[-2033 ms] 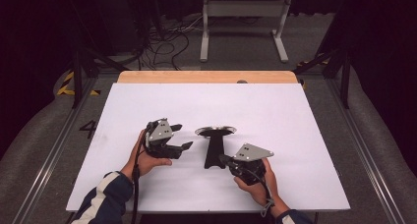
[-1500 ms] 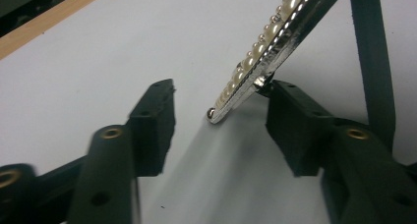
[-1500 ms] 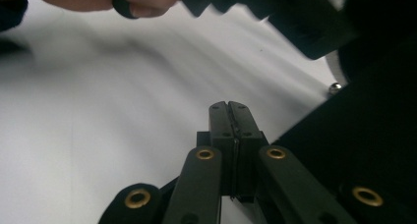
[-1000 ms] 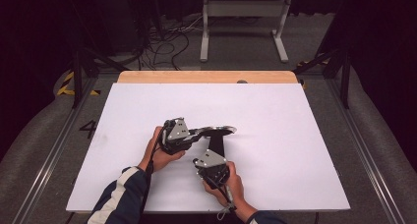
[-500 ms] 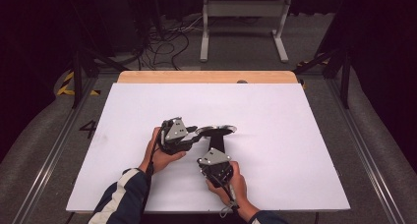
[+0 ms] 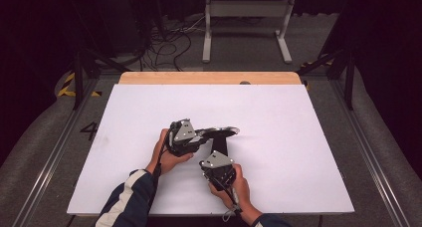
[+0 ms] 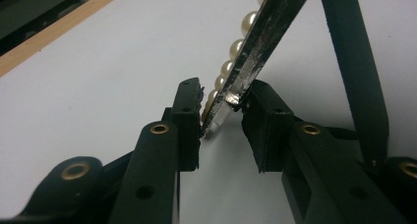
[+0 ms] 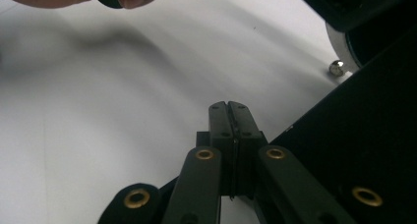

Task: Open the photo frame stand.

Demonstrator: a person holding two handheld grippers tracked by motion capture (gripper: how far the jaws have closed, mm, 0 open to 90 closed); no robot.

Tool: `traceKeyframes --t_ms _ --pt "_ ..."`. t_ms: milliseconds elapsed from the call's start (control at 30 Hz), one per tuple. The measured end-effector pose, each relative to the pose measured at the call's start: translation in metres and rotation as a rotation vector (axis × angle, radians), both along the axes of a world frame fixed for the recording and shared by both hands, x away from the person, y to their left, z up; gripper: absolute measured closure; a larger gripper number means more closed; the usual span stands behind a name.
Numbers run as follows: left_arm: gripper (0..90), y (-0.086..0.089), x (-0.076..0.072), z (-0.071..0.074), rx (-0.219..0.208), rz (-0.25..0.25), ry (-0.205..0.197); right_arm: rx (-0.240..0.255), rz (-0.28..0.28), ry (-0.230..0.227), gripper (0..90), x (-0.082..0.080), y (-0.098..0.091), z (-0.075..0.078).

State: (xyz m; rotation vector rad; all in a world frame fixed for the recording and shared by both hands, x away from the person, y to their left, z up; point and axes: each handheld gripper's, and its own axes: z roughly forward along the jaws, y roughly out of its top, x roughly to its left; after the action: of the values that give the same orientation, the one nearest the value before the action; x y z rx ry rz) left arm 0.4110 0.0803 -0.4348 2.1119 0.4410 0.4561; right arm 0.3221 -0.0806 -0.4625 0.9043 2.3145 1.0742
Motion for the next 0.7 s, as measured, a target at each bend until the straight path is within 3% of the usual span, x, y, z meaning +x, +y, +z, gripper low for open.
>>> traceKeyframes --t_ms 167,267,333,700 --pt "73.0 -0.003 -0.005 0.001 0.046 0.009 -0.026 -0.004 0.005 -0.027 90.0 -0.002 0.003 0.002" --pt "74.5 -0.005 -0.008 0.002 0.064 0.02 -0.042 -0.031 -0.033 -0.055 90.0 -0.003 0.002 0.004" --pt "75.2 -0.004 -0.009 0.002 0.067 0.014 -0.046 -0.02 -0.062 -0.046 90.0 -0.002 -0.001 0.004" --pt "77.3 0.0 -0.013 0.001 0.069 0.009 -0.064 0.006 -0.072 -0.01 90.0 0.003 -0.008 0.004"
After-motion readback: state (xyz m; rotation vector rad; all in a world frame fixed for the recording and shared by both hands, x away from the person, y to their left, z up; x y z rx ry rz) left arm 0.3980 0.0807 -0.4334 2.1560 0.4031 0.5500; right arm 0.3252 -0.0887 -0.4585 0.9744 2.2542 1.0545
